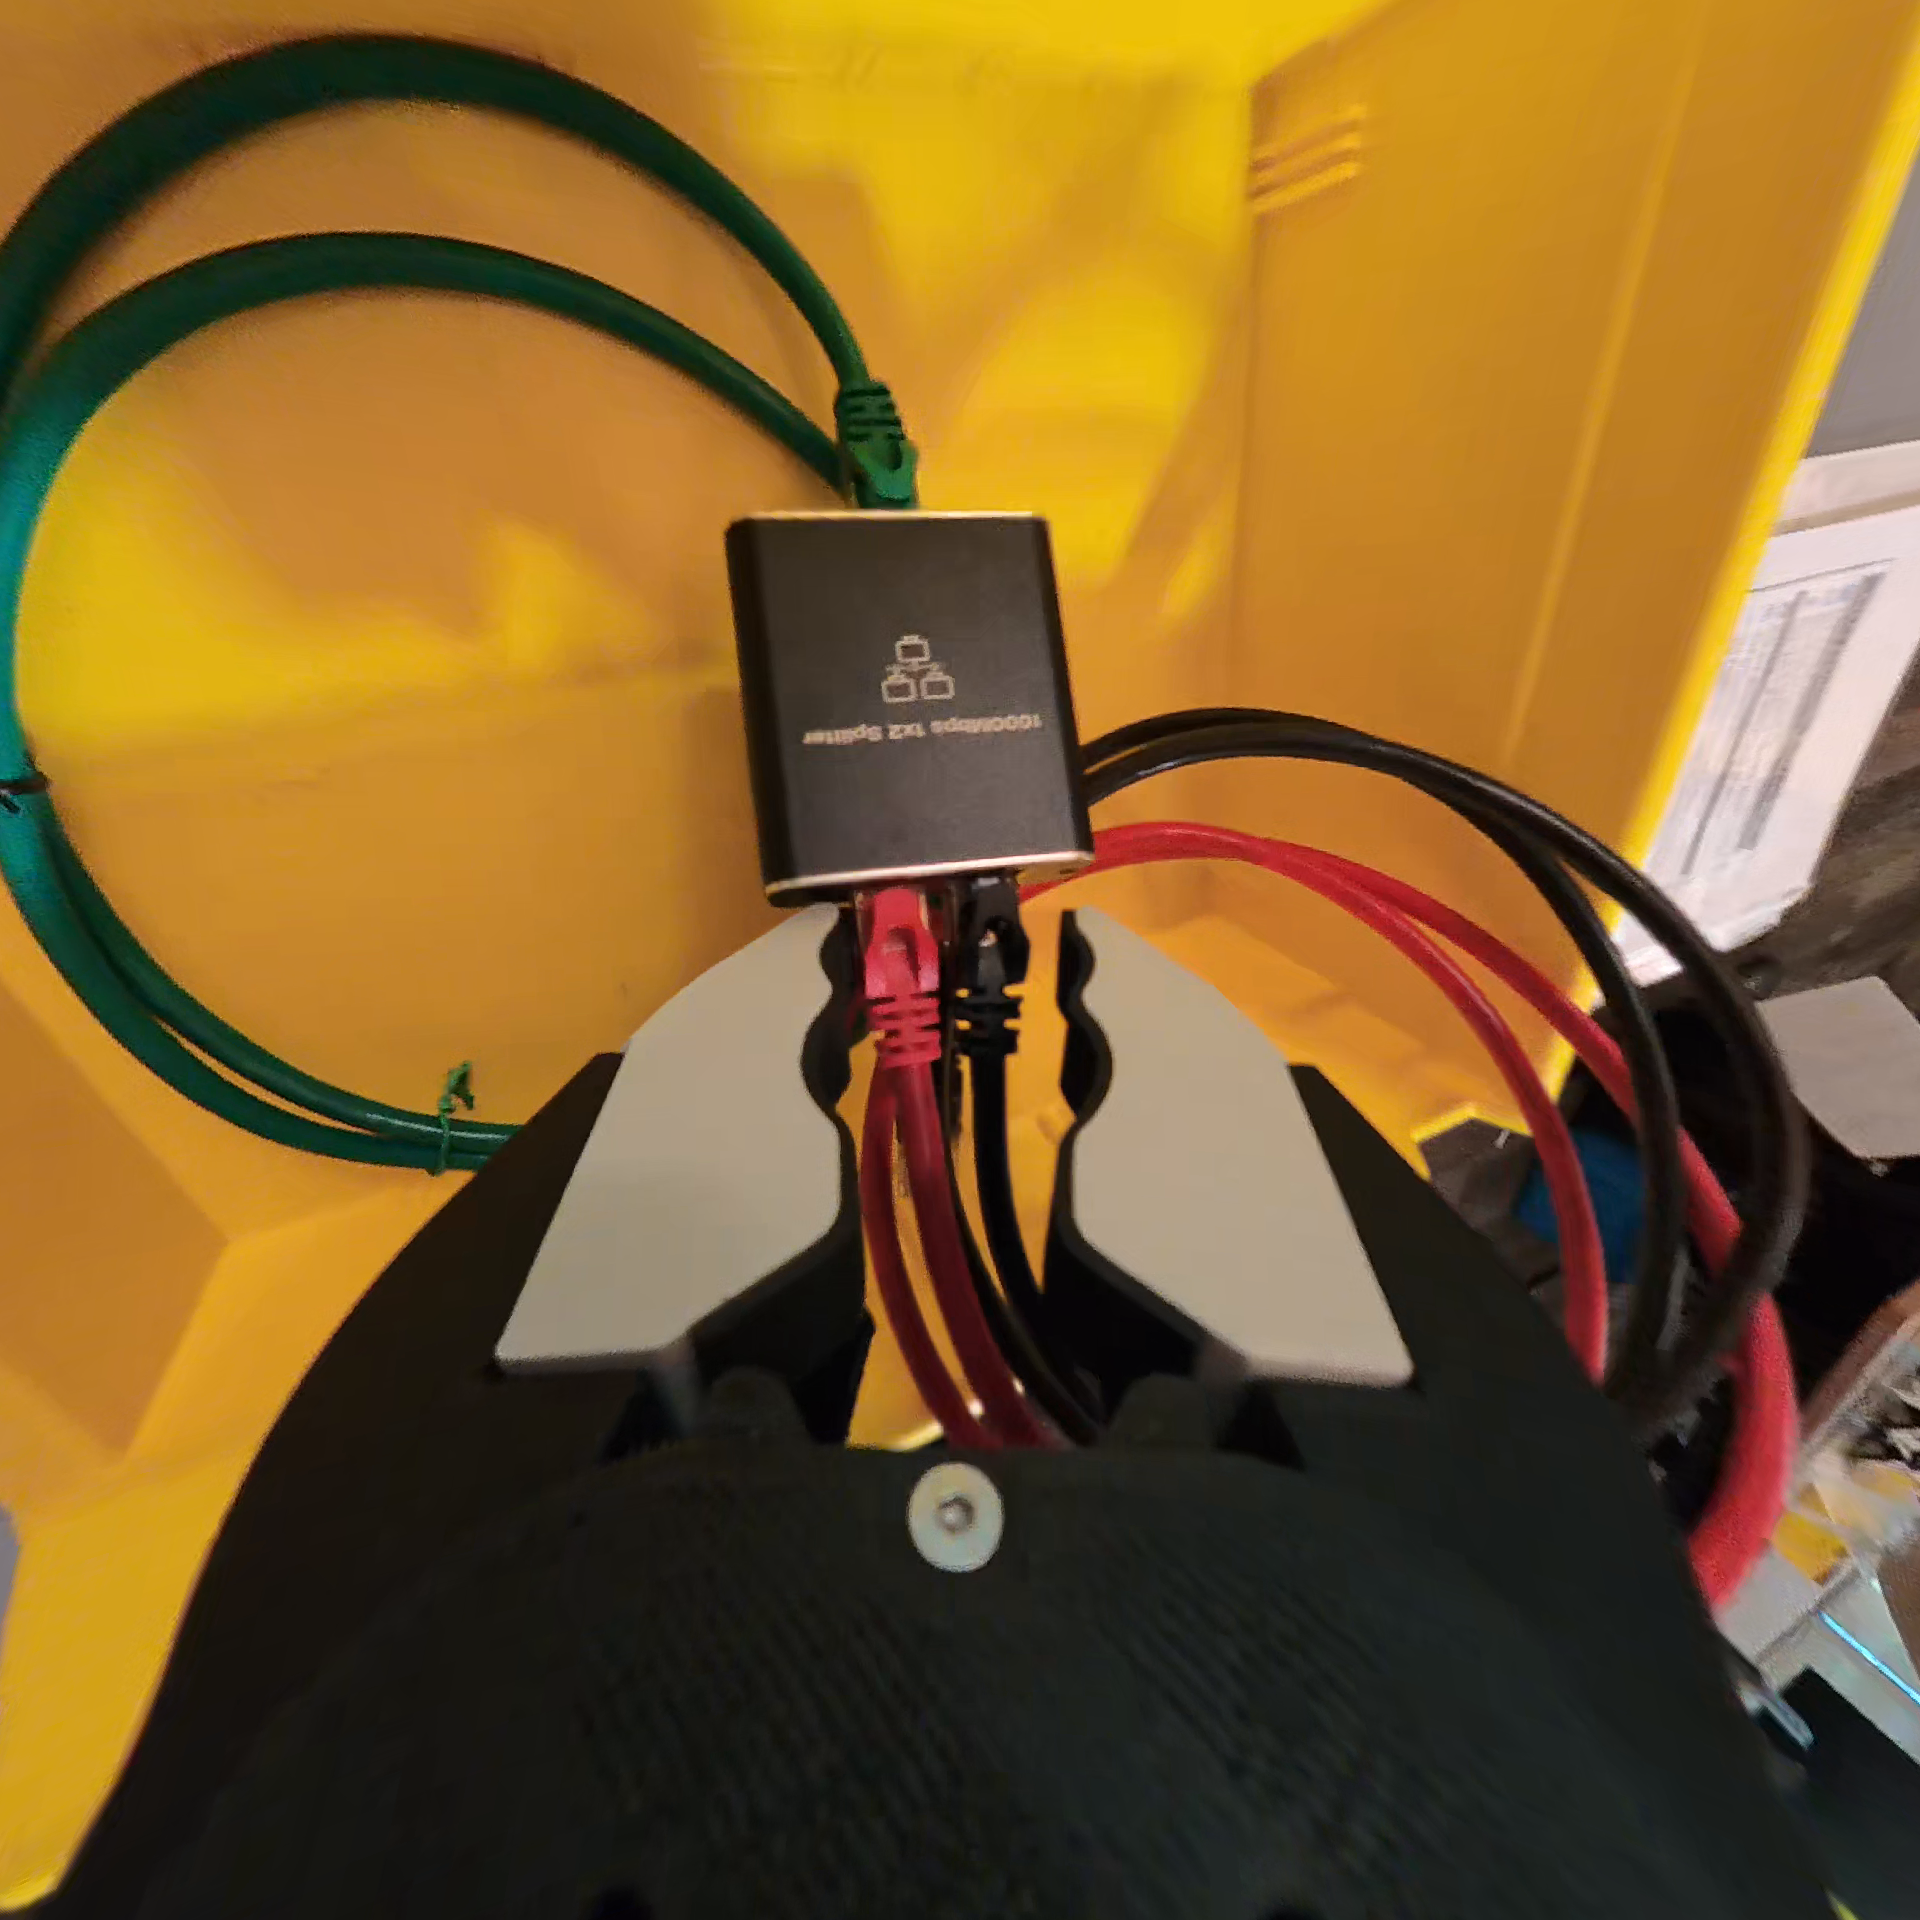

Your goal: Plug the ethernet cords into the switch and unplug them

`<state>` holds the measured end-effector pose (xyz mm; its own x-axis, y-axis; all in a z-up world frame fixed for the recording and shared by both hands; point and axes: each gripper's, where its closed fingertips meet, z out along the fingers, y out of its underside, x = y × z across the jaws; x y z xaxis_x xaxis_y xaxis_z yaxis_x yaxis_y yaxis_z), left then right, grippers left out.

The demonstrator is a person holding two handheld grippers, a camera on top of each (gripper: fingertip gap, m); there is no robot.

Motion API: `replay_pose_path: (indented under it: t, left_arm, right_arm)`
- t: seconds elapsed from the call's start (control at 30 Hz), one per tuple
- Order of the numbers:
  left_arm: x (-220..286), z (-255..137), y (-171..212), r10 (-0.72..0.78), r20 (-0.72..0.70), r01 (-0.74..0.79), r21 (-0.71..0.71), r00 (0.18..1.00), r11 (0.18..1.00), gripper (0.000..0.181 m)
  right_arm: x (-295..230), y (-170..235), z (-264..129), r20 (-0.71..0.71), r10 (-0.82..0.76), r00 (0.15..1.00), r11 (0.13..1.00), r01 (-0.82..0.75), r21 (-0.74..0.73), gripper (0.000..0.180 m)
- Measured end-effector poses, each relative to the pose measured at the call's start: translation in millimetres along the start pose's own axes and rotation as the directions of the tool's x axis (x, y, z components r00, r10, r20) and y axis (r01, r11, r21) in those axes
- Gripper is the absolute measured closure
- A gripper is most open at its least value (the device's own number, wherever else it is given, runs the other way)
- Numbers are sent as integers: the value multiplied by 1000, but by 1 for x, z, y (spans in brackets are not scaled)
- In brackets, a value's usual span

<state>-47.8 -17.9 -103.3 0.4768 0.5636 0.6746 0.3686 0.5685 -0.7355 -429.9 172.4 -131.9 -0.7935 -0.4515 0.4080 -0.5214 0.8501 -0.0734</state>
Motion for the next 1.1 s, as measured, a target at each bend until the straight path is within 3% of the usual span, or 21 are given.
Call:
replay_pose_path:
  t: [0.17,0.27,0.4,0.47,0.53,0.63,0.73,0.8,0.9,1.1]
  left_arm:
    - [2,0,0,-7,-13,7,-1,1000,1000,115]
    - [3,-1,0,-16,-24,16,-1,1000,1000,115]
    - [6,0,3,14,-25,-14,-23,1000,1000,115]
    - [8,1,5,46,-21,-47,-43,999,998,115]
    - [11,2,6,82,-19,-83,-61,996,995,115]
    - [16,4,3,154,-11,-154,-69,988,986,113]
    - [12,8,-7,319,58,-313,-92,946,945,111]
    - [5,12,-13,453,116,-438,-133,884,889,111]
    - [-8,17,-18,616,177,-580,-217,768,785,113]
    - [-33,19,-12,843,192,-721,-445,503,532,128]
  right_arm:
    - [7,-14,-35,-99,47,994,996,-39,85,136]
    - [18,-32,-74,-235,92,968,979,-45,199,136]
    - [35,-60,-149,-470,362,805,874,-118,471,156]
    - [17,-80,-174,-363,563,742,725,-234,647,179]
    - [-12,-106,-181,-171,691,702,537,-341,772,180]
    - [-60,-153,-169,49,742,669,316,-413,854,180]
    - [-106,-211,-150,211,719,662,160,-454,877,180]
    - [-144,-256,-130,306,647,698,192,-538,821,180]
    - [-189,-299,-113,332,591,736,265,-565,781,179]
    - [-207,-310,-114,442,608,660,132,-633,763,179]
